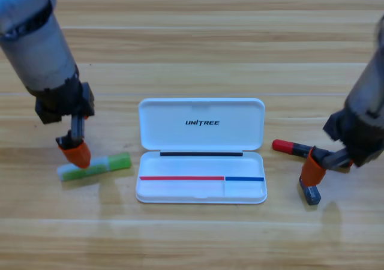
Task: Clean up eraser and pencils
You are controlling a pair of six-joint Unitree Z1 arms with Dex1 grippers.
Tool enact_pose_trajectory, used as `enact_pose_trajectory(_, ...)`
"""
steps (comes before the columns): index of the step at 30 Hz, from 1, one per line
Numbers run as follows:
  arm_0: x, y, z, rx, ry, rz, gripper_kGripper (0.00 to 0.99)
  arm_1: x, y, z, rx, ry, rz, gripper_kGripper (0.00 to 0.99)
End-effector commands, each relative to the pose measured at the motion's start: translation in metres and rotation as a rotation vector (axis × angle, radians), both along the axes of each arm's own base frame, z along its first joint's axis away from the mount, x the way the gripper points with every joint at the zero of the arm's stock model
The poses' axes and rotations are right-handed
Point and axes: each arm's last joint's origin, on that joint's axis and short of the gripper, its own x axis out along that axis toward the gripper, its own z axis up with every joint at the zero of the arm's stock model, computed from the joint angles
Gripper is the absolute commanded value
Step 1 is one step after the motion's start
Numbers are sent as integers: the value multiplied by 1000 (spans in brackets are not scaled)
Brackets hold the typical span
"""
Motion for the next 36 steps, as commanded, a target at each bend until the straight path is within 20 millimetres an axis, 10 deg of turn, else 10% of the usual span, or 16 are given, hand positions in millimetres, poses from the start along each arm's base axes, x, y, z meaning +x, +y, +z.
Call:
enact_pose_trajectory(1, 12, 0, -35, 45, 44, 26, 960, 27, 20, -56, -78, 108, -104, 905)
enact_pose_trajectory(12, 18, 2, -69, 84, 54, 46, 959, 33, 31, -86, -106, 178, -158, 781)
enact_pose_trajectory(17, 17, 3, -79, 85, 56, 50, 959, 32, 31, -92, -110, 203, -162, 38)
enact_pose_trajectory(21, 17, 3, -86, 84, 56, 62, 959, 31, 30, -94, -126, 213, -172, 0)
enact_pose_trajectory(28, 16, 4, -91, 85, 60, 70, 864, 20, 33, -11, -54, 132, 107, 0)
enact_pose_trajectory(32, 16, 4, -92, 82, 59, 60, 617, 13, 49, 31, -46, 68, 399, 0)
enact_pose_trajectory(36, 15, 3, -90, 86, 53, 26, 0, 13, 72, 37, -40, 20, 617, 0)
